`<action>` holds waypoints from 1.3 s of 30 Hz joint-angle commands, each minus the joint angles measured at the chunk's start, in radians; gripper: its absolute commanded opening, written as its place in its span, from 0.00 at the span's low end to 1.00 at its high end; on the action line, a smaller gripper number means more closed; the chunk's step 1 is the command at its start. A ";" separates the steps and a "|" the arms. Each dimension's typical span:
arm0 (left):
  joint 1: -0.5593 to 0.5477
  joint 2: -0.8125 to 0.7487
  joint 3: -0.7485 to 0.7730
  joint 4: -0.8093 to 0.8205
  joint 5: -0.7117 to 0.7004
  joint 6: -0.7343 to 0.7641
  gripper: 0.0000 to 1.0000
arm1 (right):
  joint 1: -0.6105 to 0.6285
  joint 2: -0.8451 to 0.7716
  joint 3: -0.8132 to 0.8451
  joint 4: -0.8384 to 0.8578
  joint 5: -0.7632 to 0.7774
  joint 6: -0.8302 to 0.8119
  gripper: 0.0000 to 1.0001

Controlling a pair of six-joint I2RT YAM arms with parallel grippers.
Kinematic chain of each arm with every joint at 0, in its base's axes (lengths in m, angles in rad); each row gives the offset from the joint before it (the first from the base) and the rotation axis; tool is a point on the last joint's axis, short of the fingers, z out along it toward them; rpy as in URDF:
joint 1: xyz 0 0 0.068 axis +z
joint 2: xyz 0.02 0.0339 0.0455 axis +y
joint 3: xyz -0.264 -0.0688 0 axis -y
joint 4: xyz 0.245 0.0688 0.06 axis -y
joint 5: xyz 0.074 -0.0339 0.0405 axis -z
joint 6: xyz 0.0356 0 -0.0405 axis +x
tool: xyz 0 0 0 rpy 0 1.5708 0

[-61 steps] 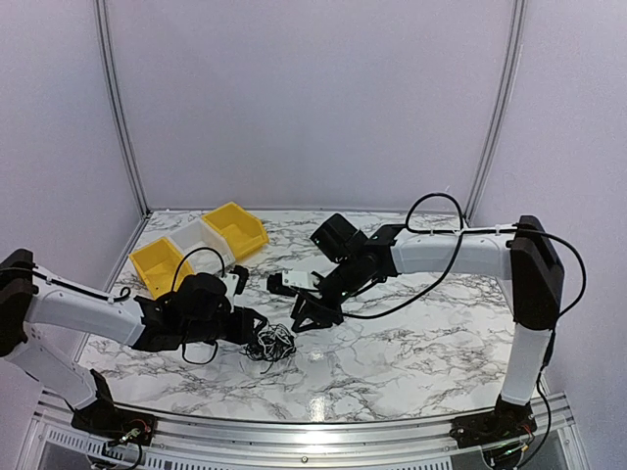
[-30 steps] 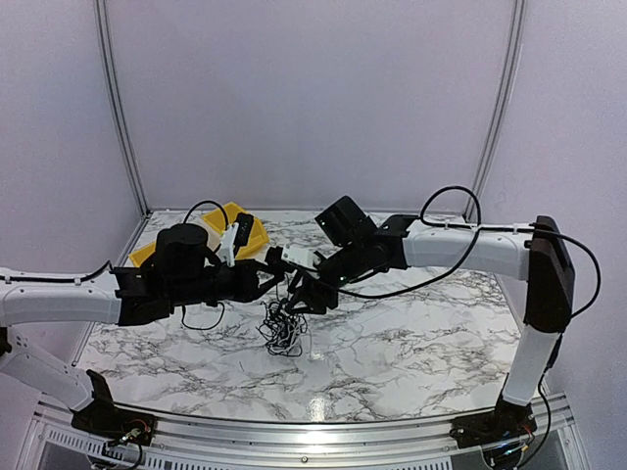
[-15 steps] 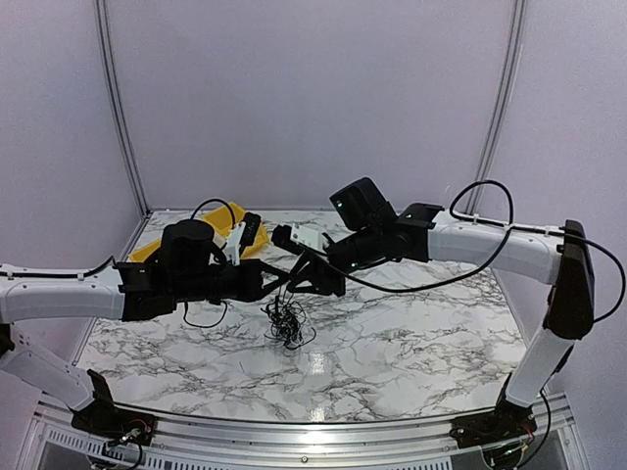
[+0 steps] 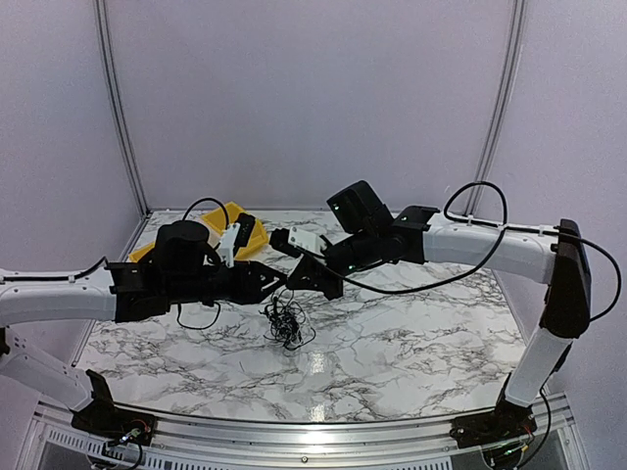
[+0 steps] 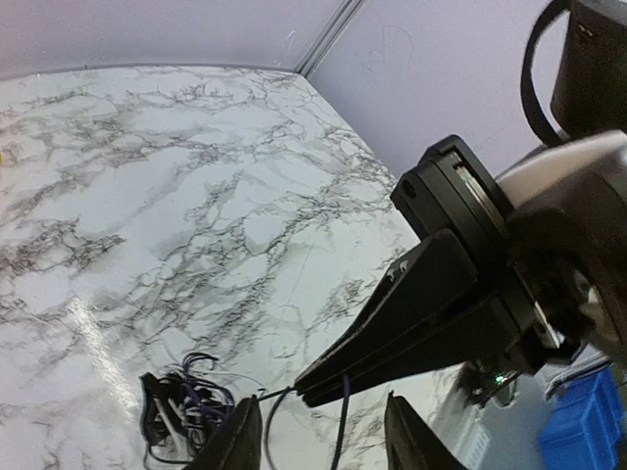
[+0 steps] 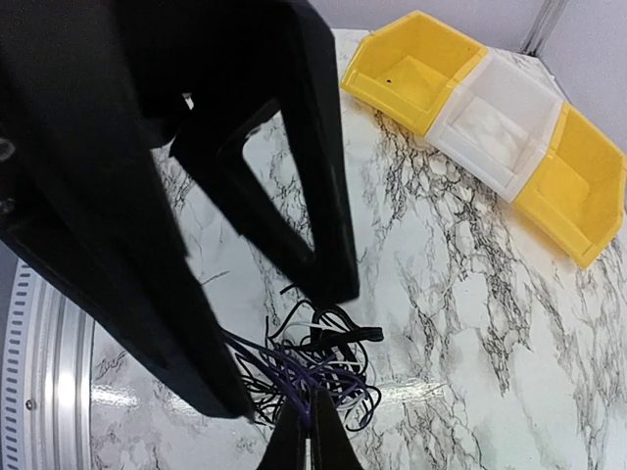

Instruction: Untangle the cables

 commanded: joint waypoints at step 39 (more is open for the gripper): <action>-0.076 0.595 -0.170 0.901 -0.336 0.159 0.34 | -0.051 0.025 0.734 -0.225 -0.220 0.012 0.00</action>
